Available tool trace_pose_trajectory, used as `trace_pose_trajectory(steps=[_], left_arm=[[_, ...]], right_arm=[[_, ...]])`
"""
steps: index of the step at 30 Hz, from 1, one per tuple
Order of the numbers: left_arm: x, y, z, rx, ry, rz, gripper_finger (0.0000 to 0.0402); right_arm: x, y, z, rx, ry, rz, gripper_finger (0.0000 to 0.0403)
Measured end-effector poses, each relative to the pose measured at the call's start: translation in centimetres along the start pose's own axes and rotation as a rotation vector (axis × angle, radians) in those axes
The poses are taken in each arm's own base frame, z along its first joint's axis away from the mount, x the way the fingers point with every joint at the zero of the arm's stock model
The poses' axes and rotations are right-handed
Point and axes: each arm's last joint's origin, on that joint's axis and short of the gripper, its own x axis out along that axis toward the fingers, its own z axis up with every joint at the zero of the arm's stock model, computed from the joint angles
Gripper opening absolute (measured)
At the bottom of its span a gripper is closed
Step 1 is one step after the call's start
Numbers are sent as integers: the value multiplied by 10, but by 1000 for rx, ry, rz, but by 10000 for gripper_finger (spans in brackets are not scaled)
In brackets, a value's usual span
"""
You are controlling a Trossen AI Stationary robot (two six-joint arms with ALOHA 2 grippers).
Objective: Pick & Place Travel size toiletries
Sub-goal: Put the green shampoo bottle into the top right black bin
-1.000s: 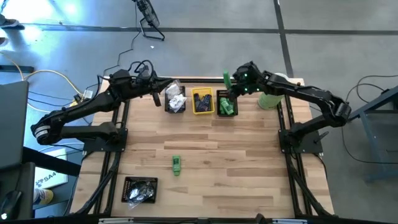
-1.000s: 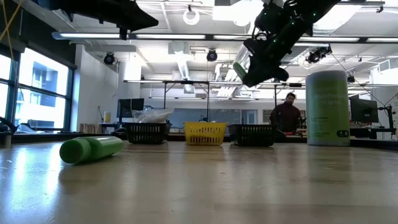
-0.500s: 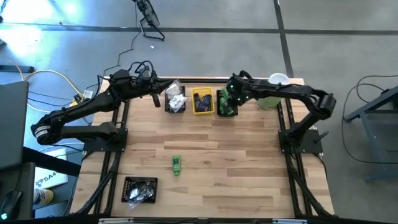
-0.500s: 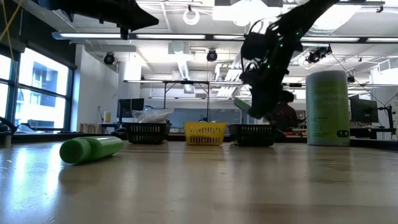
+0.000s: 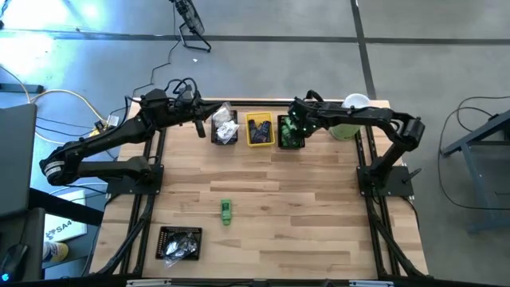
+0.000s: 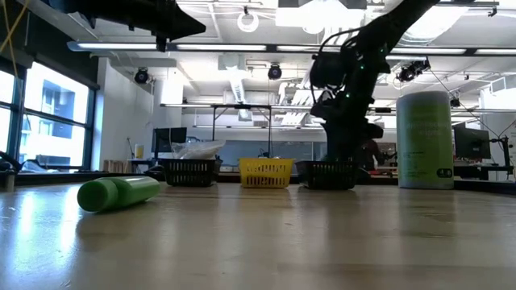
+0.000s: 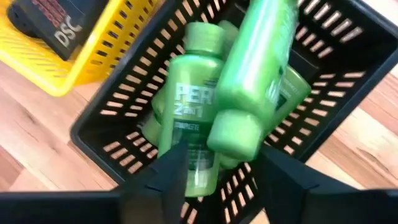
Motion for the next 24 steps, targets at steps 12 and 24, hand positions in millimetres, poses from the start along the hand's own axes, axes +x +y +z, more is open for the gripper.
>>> trace_pose_trajectory(steps=[12,24], left_arm=[[0,0,-2,-7,25,2,12],[0,0,-2,-11,22,2,12]], right_arm=[[-62,1,7,-114,-261,49,165],[-150,-4,31,-353,-839,386,44]])
